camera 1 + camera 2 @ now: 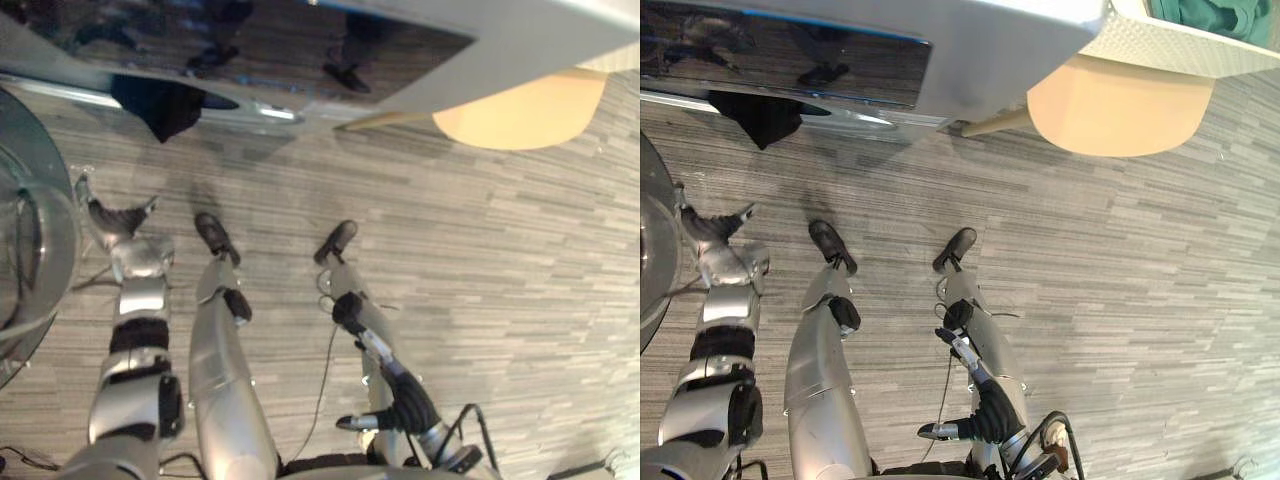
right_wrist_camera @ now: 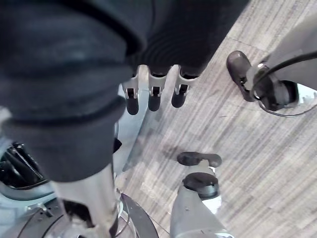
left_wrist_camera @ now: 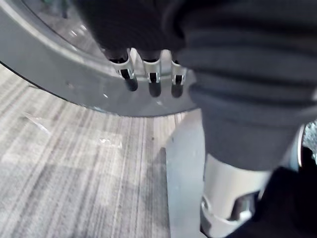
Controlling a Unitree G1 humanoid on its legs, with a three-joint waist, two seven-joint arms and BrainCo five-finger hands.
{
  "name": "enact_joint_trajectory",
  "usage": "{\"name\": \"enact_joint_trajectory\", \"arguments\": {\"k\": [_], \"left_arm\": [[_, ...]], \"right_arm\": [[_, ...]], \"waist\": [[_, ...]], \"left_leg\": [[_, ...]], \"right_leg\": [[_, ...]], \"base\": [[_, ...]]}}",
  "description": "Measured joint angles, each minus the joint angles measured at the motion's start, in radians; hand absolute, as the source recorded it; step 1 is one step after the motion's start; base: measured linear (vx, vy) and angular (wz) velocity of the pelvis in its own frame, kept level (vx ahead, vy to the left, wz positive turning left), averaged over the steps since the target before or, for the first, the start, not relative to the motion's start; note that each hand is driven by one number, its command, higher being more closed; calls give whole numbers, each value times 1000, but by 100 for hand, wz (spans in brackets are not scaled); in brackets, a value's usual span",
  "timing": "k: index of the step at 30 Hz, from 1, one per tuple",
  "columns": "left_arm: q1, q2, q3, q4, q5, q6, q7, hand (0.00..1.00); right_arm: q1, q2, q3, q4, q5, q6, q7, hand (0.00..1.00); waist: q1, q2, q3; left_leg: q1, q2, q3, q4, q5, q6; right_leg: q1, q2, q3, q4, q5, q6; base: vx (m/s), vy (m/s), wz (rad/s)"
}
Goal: Pick up the laundry basket with both hands and put the clothes into the washing machine.
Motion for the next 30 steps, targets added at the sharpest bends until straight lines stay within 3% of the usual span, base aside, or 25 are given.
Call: {"name": "enact_joint_trajectory", "arguments": {"k": [7,12,18,24,30], "left_arm": [[-215,36,-136,46,-9,-9,-22,0],[-228,81,-201,55,-31,-30,-27,0],[-233,136,-238,67,18,-38,-37,0],[-227,187,-133,86,47,-36,-98,0],[-205,202,-43,74,61,-39,-103,0]], "right_arm": [[1,-28,-2,-71,35,-22,-26,0],[2,-33,-3,-71,61,-22,-23,0],[1,-31,-6,-78,106,-22,-20,0],[-2,-30,-5,-87,112,-20,5,0],[9,-31,-15,-94,146,-20,38,0]], "waist": [[-44,0,0],[-42,0,0],[-43,-1,0],[-63,-2,-1],[-93,-1,-1]], "left_leg": [[-79,38,2,39,-8,-1],[-99,60,11,57,-16,-10],[-137,58,19,70,-24,-7],[-166,59,42,78,-25,-7],[-176,58,65,71,-25,-7]], "right_leg": [[-68,25,5,5,15,-14],[-107,36,29,24,0,0],[-153,24,39,38,-3,2],[-194,15,47,40,-8,-1],[-211,16,46,7,-12,35]], "base": [[64,-35,-16],[83,-48,-16],[57,-37,-4],[28,-48,-8],[7,-60,-17]]}}
